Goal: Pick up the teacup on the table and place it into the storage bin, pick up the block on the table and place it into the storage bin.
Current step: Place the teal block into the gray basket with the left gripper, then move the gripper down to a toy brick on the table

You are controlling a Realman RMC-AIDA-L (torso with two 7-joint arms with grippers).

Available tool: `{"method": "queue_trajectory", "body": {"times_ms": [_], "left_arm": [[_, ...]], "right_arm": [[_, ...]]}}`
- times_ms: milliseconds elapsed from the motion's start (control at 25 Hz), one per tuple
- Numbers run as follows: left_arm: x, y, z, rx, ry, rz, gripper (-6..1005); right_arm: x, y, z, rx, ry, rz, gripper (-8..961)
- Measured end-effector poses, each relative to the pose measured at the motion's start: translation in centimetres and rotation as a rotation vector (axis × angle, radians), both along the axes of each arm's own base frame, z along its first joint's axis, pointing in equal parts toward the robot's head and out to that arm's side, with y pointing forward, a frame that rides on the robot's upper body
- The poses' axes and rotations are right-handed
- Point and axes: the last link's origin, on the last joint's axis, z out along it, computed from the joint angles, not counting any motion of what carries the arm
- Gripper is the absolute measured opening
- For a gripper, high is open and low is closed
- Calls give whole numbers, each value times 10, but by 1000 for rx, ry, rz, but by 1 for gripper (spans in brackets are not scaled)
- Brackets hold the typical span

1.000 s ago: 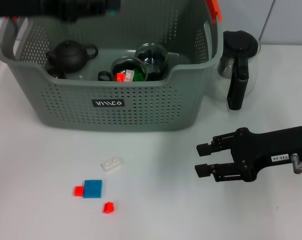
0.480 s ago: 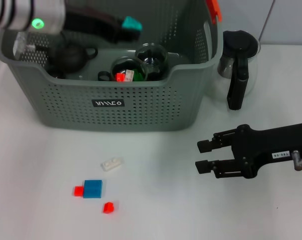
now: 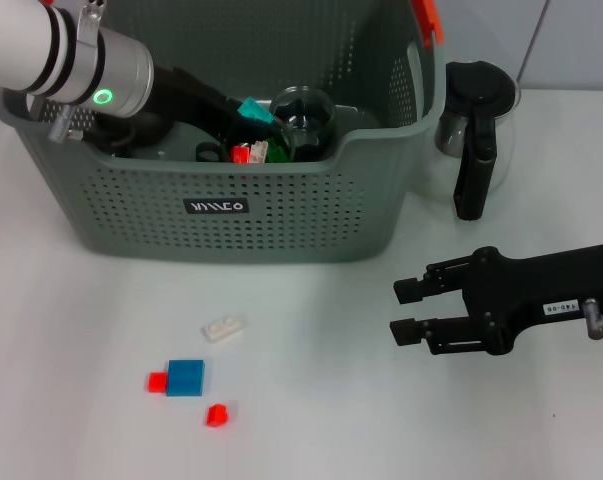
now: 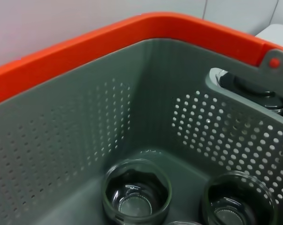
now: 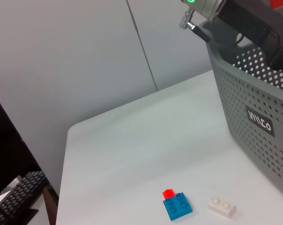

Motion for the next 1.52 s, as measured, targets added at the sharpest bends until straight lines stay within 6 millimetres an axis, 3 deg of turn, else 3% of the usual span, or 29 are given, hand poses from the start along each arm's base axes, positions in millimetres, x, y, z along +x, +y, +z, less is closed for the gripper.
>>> {"method": "queue_trajectory", "body": {"times_ms": [360, 600, 720, 1000, 1200, 1520], "left_arm": [[4, 2, 0, 20, -16, 31, 446], [15, -3, 21, 73, -108, 70, 507], [24, -17, 40, 95, -163, 48, 583], [37, -74, 94, 81, -302, -46, 578], [11, -117, 101, -74, -269, -109, 579], [-35, -149, 63, -242, -198, -107, 575]], "right_arm": [[1, -1, 0, -2, -2, -3, 563], [3, -2, 0, -3, -4, -8, 563], [3, -2, 0, -2, -1, -9, 563], [4, -3, 0, -3, -1, -11, 563], [4, -3, 0, -3, -3, -11, 562], [3, -2, -1, -7, -4, -14, 562]]}}
